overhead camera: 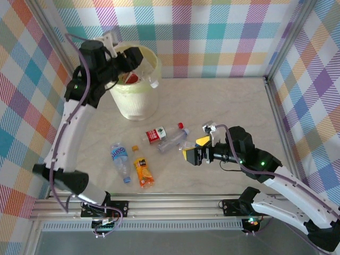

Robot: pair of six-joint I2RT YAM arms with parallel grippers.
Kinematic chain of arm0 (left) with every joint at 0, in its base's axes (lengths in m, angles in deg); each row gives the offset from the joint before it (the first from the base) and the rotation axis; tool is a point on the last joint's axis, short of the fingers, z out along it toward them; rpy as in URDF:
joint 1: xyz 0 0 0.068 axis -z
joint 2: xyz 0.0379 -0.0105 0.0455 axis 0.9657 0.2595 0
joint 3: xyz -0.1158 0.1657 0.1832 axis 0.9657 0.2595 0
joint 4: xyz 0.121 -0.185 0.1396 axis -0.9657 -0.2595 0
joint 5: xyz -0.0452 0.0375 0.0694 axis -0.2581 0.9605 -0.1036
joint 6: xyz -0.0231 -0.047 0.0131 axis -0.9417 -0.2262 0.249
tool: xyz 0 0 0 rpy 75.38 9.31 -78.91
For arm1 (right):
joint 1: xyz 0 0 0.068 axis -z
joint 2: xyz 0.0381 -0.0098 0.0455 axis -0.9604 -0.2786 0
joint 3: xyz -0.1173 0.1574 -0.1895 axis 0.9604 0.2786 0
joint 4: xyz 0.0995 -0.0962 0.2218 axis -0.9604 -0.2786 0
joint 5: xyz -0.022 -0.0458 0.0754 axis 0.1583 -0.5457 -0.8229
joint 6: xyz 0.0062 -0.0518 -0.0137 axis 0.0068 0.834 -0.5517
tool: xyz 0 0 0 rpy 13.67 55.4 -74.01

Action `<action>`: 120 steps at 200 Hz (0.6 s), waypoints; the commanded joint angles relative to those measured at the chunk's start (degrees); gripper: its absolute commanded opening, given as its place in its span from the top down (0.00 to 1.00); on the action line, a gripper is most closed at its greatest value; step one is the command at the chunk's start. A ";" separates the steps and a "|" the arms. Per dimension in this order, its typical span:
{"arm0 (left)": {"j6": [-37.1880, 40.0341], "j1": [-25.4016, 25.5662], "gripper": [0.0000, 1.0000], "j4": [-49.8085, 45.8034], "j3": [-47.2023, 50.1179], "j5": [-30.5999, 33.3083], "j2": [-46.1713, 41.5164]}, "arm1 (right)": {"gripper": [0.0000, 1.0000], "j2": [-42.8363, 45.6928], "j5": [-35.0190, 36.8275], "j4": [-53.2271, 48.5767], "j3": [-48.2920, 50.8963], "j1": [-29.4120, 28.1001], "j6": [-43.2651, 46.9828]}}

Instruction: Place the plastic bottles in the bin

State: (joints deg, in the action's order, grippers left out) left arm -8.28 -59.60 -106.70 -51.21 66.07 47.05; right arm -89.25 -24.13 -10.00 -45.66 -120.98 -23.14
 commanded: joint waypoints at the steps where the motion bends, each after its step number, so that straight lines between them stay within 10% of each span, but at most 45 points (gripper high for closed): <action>1: 3.20 -2.93 0.49 -3.07 -7.55 3.78 4.98 | 0.00 1.43 3.44 -3.32 -0.51 0.22 1.93; 120: 2.75 -10.33 0.46 -14.77 -22.81 1.88 25.17 | 0.00 -1.01 14.80 -11.54 2.00 0.23 1.76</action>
State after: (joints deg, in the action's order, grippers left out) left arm -5.61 -69.16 -117.39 -72.63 69.26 70.62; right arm -90.47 -12.17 -19.81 -44.55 -120.98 -22.22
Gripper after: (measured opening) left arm 0.604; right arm 0.998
